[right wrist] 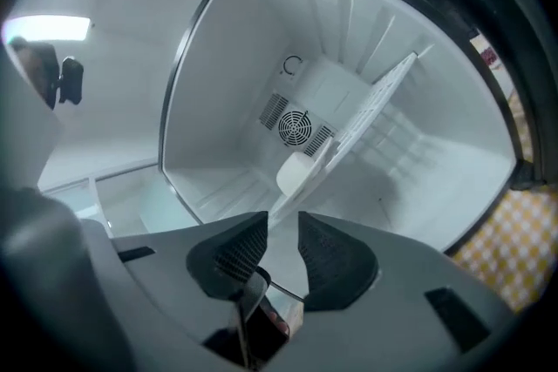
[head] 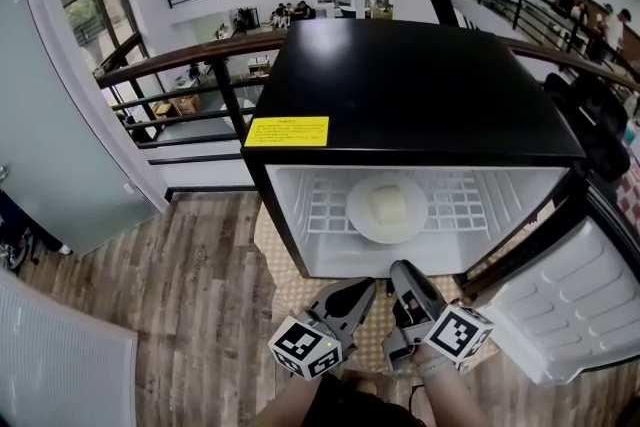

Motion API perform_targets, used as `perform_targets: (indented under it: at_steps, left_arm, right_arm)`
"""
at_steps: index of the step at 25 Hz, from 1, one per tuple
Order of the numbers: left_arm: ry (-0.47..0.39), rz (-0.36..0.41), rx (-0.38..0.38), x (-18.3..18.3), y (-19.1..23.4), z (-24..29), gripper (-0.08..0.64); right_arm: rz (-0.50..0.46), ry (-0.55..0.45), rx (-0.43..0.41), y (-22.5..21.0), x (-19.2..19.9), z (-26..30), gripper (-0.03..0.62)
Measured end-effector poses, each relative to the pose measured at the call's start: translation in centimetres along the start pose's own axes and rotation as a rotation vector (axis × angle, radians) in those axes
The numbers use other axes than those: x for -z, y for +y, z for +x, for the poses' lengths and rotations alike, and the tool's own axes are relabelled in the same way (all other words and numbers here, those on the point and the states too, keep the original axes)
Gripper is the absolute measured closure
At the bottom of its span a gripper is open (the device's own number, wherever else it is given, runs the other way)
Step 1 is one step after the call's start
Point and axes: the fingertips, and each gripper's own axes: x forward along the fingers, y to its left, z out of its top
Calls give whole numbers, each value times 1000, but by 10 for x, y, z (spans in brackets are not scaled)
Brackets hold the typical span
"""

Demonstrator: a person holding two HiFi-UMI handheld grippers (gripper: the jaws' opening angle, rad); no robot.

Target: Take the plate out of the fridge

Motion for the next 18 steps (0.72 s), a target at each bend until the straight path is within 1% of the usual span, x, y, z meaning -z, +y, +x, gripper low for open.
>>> perform_targets:
  at_steps: [1, 2, 6, 11, 15, 18]
  left_arm:
    - [1, 3, 2, -1, 2, 0, 551]
    - [2, 4, 3, -1, 5, 0, 551]
    - [1, -8, 0, -1, 14, -2, 551]
    - [0, -8, 2, -3, 20, -2, 551]
    - [4, -10, 3, -2, 22, -2, 551]
    - [4, -10, -2, -2, 24, -2, 551]
  right_arm:
    - [33, -8, -7, 0, -4, 5, 480]
    - [70, -17, -7, -2, -8, 10, 463]
    - [218, -57, 39, -15, -20, 21, 462]
    - [366, -82, 62, -27, -27, 34, 463]
    - [422, -81, 88, -35, -27, 41, 465]
    - [474, -86, 84, -35, -27, 41, 488]
